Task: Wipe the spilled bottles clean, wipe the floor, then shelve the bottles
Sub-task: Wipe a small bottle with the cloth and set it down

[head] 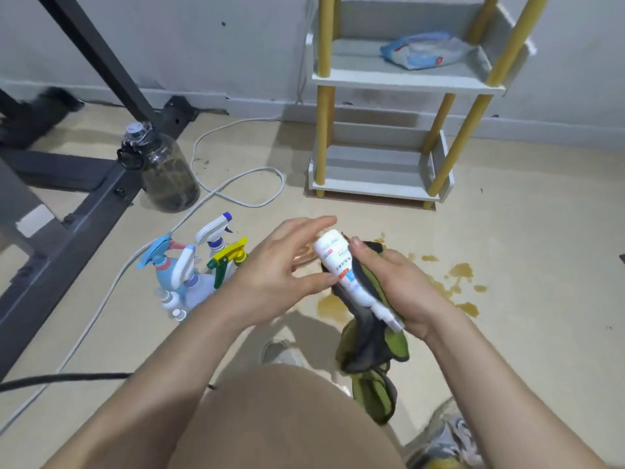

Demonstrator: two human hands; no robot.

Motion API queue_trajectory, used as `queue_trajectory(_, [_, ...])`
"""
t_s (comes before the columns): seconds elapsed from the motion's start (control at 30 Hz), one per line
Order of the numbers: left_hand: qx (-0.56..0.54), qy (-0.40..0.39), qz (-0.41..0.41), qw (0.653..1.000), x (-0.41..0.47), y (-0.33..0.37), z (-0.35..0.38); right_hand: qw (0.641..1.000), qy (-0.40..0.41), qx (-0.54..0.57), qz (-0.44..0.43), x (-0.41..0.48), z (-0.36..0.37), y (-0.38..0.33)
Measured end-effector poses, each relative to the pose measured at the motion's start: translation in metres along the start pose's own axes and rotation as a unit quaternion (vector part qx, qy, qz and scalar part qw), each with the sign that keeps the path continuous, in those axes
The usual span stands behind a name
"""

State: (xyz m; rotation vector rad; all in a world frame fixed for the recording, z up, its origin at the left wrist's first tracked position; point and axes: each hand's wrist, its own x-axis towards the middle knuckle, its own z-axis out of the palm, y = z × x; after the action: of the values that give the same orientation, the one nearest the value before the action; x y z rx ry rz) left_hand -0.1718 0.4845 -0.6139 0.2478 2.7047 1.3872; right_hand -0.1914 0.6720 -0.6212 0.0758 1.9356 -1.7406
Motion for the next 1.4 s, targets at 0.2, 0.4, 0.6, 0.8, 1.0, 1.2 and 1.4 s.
queue_trajectory(0.2, [0.048, -0.082, 0.015, 0.995, -0.011, 0.036, -0.02, 0.99, -0.047, -0.134, -0.013, -0.031, -0.013, -0.031])
queue_trajectory(0.4, [0.101, -0.103, -0.072, 0.987, -0.037, 0.086, -0.042, 0.968, 0.171, 0.183, 0.019, -0.048, -0.034, -0.03])
queue_trajectory(0.6, [0.042, 0.086, -0.127, 0.987, -0.041, 0.159, -0.065, 0.816, 0.033, 0.558, -0.151, -0.09, -0.006, -0.05])
queue_trajectory(0.8, [-0.006, 0.133, -0.106, 0.985, -0.068, 0.167, 0.034, 0.913, 0.169, 0.27, -0.255, -0.122, 0.042, -0.072])
queue_trajectory(1.0, [-0.183, 0.176, -0.116, 0.96, -0.078, 0.127, 0.071, 0.953, 0.116, 0.021, -0.279, -0.116, 0.048, -0.015])
queue_trajectory(1.2, [-0.225, 0.21, -0.185, 0.933, -0.081, 0.065, 0.097, 0.98, 0.098, 0.076, -0.158, -0.066, 0.055, 0.012])
queue_trajectory(1.4, [-0.233, 0.183, -0.191, 0.936, -0.075, 0.017, 0.091, 0.992, 0.084, 0.049, -0.082, -0.05, 0.075, 0.031])
